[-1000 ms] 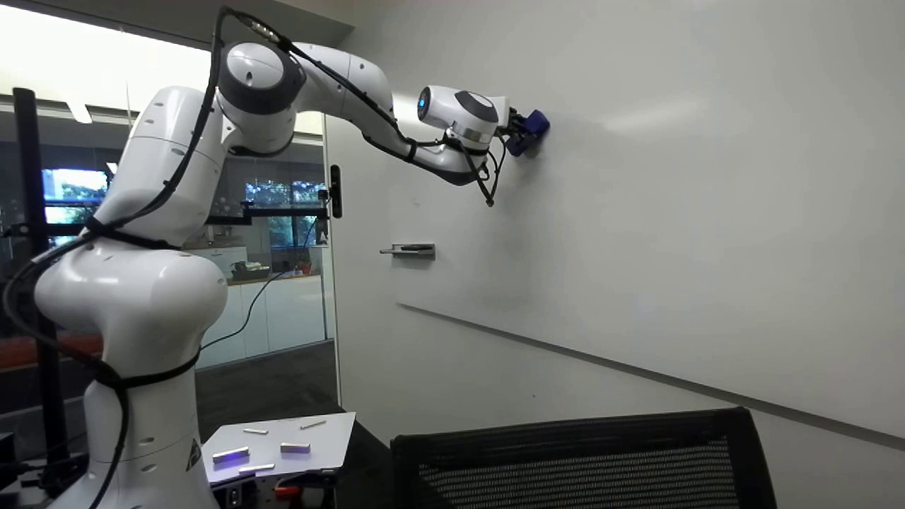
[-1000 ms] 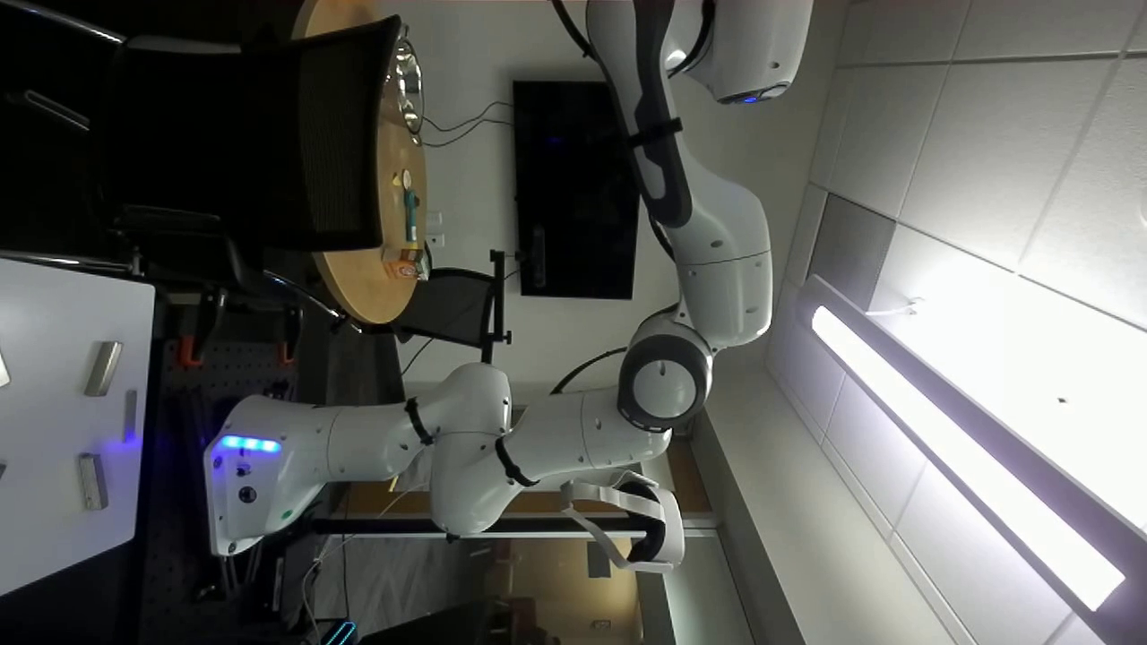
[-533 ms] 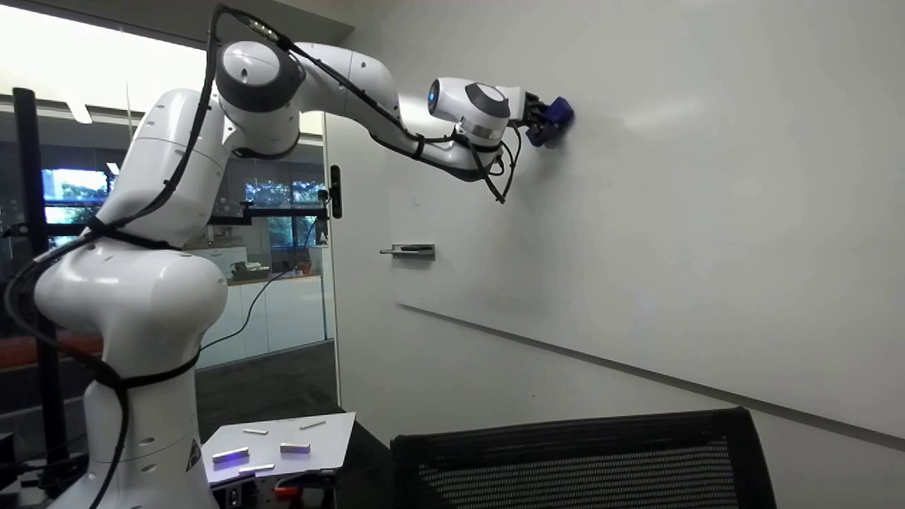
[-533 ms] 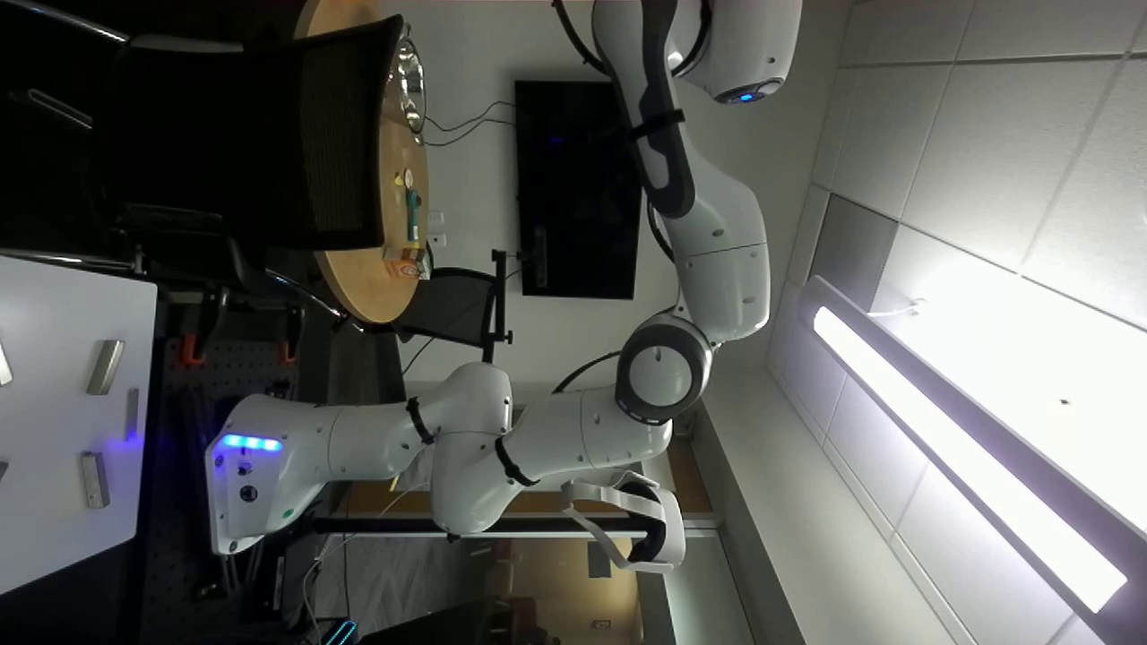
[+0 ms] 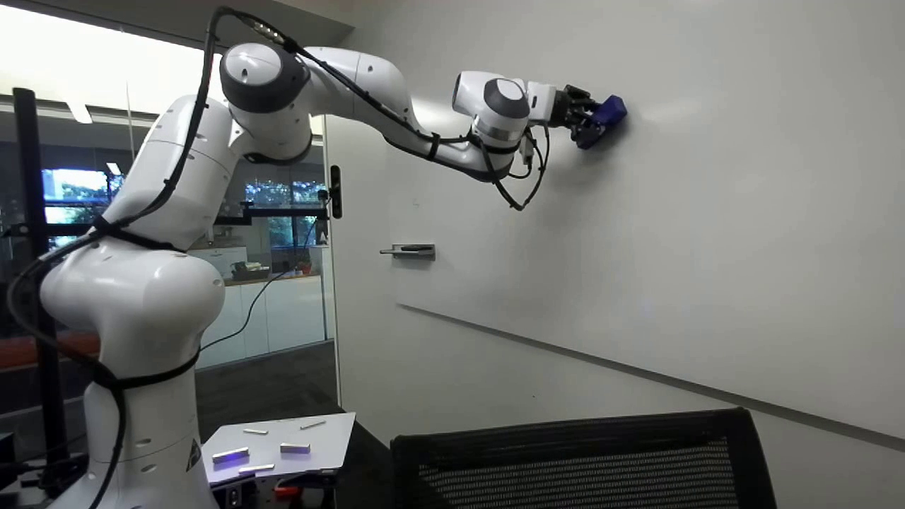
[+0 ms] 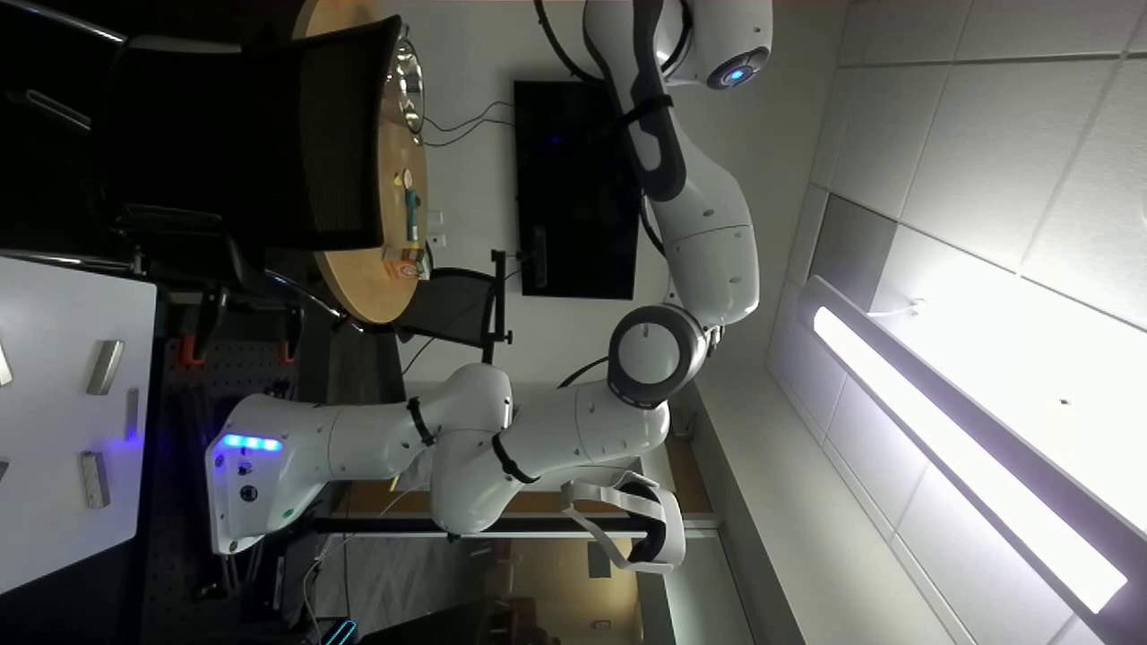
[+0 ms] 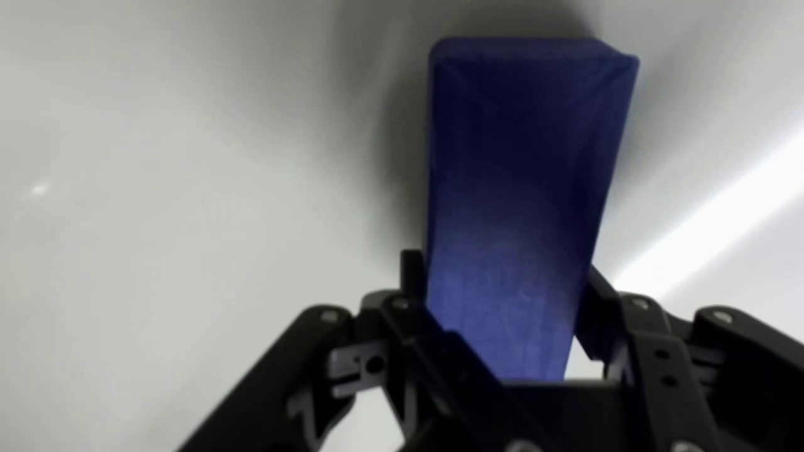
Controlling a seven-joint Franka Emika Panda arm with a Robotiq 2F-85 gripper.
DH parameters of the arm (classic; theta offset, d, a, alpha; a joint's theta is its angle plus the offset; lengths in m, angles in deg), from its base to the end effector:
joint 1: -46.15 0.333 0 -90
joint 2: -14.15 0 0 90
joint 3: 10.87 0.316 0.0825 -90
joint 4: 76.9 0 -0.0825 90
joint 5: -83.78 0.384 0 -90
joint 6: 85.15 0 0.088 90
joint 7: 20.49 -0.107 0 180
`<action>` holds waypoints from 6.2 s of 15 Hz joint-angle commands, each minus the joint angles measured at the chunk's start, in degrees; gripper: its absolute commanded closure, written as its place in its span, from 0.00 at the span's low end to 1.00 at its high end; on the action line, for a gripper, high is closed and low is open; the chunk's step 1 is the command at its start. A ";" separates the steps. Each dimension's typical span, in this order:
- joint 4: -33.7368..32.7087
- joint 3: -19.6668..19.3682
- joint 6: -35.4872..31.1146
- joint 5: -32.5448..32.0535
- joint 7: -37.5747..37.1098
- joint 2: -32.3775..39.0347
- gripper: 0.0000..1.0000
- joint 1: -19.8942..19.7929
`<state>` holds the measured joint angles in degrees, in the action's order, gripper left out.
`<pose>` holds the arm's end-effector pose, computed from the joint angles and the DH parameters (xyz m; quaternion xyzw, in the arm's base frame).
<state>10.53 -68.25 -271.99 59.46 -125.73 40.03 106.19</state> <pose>0.6462 0.2312 0.6473 -0.6654 0.3371 -0.5598 0.3609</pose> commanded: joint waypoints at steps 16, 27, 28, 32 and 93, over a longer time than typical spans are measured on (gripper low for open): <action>-0.11 7.91 41.40 5.62 -0.04 -0.16 0.69 -30.12; -2.73 29.24 64.47 8.09 1.35 -0.47 0.69 -59.77; -3.63 31.16 67.33 8.45 1.42 -0.36 0.69 -61.57; -0.83 36.04 73.98 11.08 2.60 -0.40 0.69 -67.52; 12.95 33.08 56.02 8.32 27.41 2.53 0.00 -64.43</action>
<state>20.48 -36.08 -220.18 68.90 -101.88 50.86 40.53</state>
